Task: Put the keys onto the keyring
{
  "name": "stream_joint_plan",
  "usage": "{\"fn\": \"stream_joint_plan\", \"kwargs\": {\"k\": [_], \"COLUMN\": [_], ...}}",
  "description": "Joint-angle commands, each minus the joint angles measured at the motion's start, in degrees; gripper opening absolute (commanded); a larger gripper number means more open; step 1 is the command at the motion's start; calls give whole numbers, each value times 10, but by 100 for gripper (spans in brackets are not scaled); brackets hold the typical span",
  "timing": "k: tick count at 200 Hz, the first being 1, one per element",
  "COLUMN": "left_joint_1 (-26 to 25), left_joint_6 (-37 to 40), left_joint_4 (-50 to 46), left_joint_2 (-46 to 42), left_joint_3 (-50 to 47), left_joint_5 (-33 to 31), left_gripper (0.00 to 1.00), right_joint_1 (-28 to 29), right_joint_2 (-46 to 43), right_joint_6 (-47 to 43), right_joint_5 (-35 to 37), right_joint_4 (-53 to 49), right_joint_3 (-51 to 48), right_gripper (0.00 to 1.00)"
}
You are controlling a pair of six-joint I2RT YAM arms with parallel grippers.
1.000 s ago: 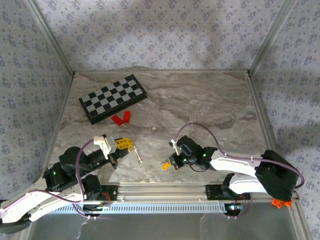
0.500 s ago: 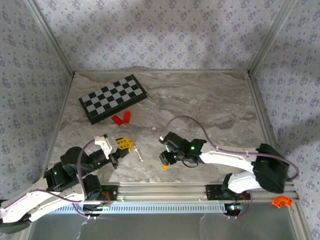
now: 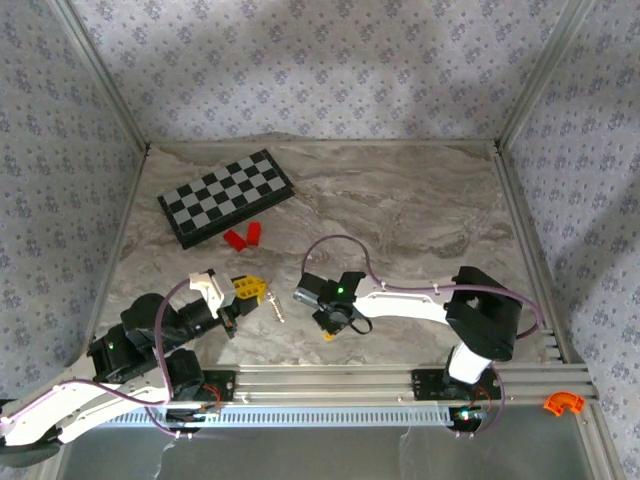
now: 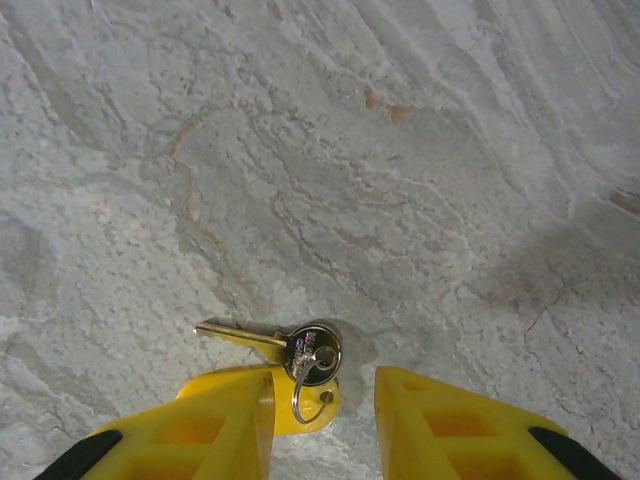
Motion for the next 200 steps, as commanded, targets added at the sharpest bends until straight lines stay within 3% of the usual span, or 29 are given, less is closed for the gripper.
{"fn": "stream_joint_plan", "kwargs": {"k": [1,121,200], "left_joint_1": [-6,-7,-7], "left_joint_6": [7,7,7], "left_joint_4": [31,34,35], "left_joint_2": [-6,-4,0], "left_joint_3": [2,1,0], "left_joint_5": [-8,-7,-6], "left_gripper": [0,0,0], "right_joint_1": [5,10,12], "right_joint_2": [14,43,42], "right_joint_6": [0,0,8], "right_joint_5": [20,5,20], "right_joint_4": [-42,-38,-52], "right_joint_3": [17,31,27], "right_gripper": [33,29,16]}}
